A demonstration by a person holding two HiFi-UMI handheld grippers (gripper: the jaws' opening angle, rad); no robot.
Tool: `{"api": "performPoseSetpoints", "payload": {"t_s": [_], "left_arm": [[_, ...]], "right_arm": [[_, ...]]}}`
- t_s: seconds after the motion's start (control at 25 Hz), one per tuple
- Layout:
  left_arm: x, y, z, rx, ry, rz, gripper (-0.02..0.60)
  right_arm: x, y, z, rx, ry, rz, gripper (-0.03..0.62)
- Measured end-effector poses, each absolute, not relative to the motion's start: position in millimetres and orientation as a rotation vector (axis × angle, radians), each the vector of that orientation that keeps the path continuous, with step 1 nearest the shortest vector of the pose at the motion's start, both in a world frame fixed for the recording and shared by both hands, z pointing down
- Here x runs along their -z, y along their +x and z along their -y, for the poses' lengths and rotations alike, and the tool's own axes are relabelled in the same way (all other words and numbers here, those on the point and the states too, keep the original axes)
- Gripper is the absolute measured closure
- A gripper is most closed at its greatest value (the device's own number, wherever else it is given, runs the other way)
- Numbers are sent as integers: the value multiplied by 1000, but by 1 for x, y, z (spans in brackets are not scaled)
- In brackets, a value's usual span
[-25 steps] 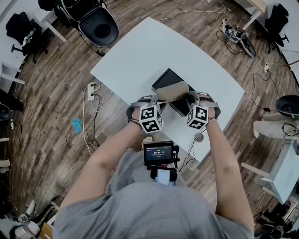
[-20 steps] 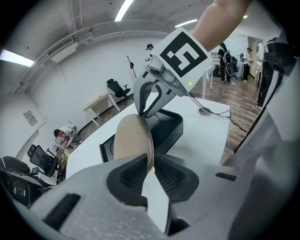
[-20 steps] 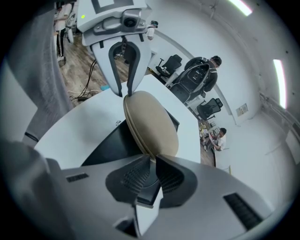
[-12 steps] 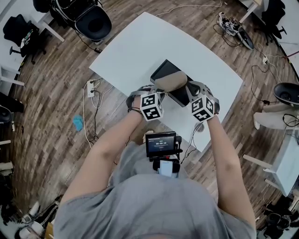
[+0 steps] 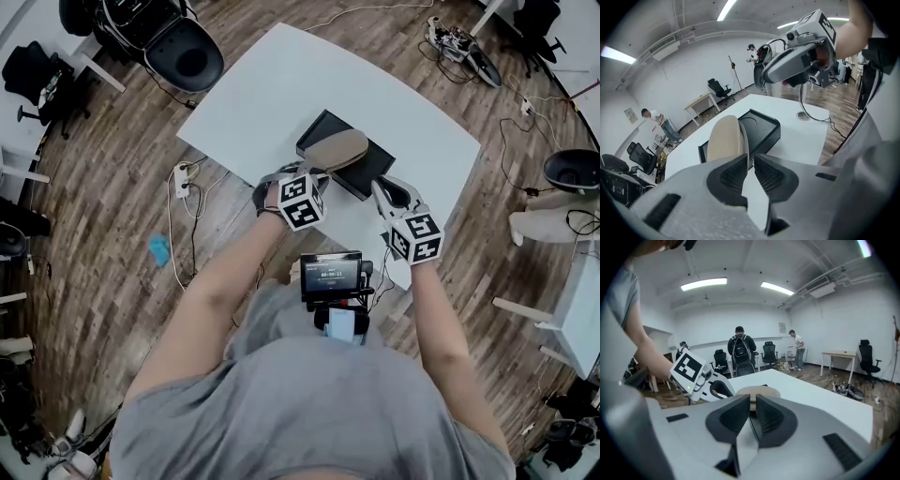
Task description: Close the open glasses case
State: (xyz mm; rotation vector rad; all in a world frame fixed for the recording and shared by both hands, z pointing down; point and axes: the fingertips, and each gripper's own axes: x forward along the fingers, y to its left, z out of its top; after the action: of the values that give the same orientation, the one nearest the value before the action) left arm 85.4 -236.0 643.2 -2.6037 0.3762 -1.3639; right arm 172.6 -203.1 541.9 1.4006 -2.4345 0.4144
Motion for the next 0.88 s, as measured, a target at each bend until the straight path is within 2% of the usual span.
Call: {"api": "performPoseSetpoints", "payload": {"t_s": [0.28, 0.52, 0.76, 0.88], "left_arm": [[-604, 78, 207, 1161, -2785, -500, 525], [-560, 55, 155, 811, -3083, -559, 525], [-524, 24, 127, 516, -3191, -795, 525], [-510, 30, 112, 478, -3191, -723, 525]], "right_arm": [[-534, 169, 154, -536, 1413, 2548, 542], [-511, 163, 110, -601, 1317, 2679, 542], [-490, 159, 71, -650, 1253, 2757, 542], [-485, 156, 62, -650, 1239, 2767, 542]]}}
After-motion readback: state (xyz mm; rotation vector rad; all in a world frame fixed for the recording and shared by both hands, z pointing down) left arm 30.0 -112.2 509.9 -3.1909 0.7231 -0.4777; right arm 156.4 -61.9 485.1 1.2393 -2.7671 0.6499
